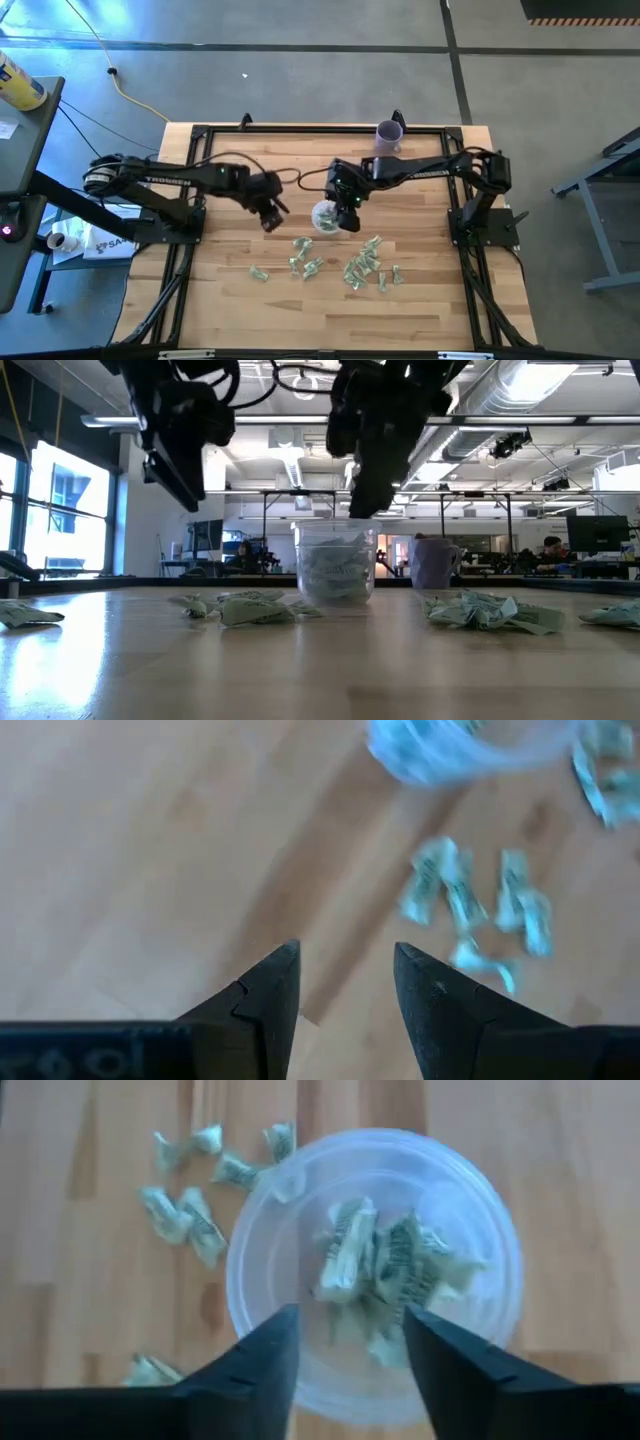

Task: Pick and place Stevia / Truvia into bins
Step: Put the green stevia packet into the transparent bin

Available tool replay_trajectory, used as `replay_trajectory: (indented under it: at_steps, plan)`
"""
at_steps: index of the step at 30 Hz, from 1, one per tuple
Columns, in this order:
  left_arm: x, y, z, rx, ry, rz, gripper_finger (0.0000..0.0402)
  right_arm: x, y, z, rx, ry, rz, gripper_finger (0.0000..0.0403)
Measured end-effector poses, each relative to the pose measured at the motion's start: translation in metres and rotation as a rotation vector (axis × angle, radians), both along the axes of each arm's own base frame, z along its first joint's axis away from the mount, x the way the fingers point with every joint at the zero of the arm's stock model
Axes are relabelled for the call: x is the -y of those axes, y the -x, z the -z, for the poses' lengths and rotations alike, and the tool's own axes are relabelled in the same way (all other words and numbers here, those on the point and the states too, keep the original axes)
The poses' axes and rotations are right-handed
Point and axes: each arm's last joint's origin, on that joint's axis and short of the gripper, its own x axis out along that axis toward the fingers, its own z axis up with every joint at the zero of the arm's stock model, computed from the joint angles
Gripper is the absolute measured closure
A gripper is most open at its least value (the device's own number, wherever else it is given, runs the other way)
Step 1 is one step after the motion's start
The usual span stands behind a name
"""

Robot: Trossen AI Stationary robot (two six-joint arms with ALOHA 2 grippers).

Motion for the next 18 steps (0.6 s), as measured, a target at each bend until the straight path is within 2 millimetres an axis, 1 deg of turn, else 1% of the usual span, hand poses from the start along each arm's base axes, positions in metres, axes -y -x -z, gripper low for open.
replay_trajectory:
  at_steps: [3, 6, 9, 12, 15, 18]
  plan:
    - [0.025, 0.000, 0.000, -0.003, 0.022, 0.054, 0.0206, -0.009, 0.009, -0.018, 0.010, 0.127, -0.019, 0.0189]
    - [0.056, 0.004, 0.000, -0.006, 0.035, 0.157, 0.0206, -0.018, 0.022, -0.028, -0.038, 0.211, -0.050, 0.0165]
    - [0.090, 0.013, 0.001, -0.007, 0.028, 0.301, 0.0206, -0.027, 0.034, -0.037, -0.071, 0.256, -0.074, 0.0156]
    - [0.120, 0.022, 0.006, -0.016, -0.026, 0.409, 0.0206, -0.038, 0.046, -0.047, -0.095, 0.319, -0.098, 0.0153]
    - [0.141, 0.026, 0.018, -0.049, -0.091, 0.468, 0.0206, -0.048, 0.060, -0.048, -0.120, 0.374, -0.101, 0.0153]
    - [0.153, 0.024, 0.038, -0.138, -0.103, 0.454, 0.0206, -0.058, 0.080, -0.051, -0.124, 0.403, -0.057, 0.0153]
